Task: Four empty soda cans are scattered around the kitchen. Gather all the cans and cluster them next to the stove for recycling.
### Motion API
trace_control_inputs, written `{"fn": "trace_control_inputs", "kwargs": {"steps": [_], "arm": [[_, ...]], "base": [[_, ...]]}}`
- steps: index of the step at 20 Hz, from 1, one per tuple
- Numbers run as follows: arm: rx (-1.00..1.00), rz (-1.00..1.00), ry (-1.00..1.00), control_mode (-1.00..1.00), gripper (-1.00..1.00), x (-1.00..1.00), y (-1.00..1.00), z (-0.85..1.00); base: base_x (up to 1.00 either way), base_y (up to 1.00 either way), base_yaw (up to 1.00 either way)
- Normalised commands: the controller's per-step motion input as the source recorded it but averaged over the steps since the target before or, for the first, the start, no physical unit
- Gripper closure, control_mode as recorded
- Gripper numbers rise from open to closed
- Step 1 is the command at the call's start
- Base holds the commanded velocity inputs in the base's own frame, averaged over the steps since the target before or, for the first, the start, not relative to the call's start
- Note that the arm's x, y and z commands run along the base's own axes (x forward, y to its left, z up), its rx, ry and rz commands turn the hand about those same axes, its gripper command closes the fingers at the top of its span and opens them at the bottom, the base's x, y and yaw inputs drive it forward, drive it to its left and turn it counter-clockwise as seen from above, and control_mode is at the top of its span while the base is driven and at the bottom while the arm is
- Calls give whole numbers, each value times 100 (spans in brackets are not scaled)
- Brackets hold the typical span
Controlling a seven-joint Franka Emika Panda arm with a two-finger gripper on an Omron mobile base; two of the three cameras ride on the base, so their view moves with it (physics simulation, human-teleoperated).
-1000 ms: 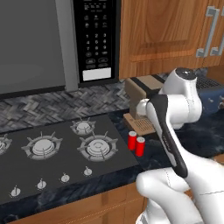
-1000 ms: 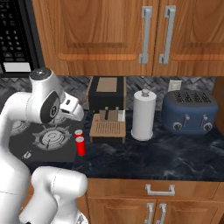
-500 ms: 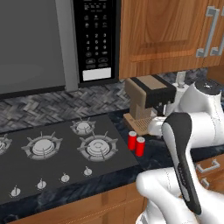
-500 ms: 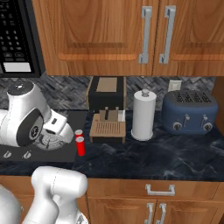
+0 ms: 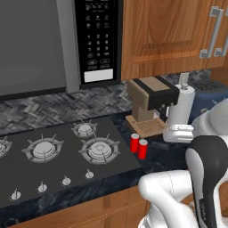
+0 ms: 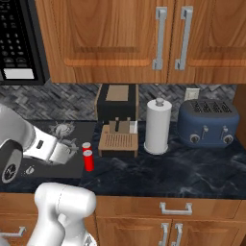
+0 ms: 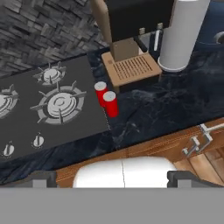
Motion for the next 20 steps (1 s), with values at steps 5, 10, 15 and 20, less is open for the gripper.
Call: {"fn": "trace_control_inputs", "kwargs": {"steps": [5,10,15,20], "arm": [[0,0,-14,100,-100,-35,0,0],[0,0,0,100,-100,0,0,0],[0,0,0,100,-100,0,0,0],[0,0,0,100,-100,0,0,0]], "base": [[-60,0,1],[-100,3,5],[-89,62,7],[-74,90,7]]}}
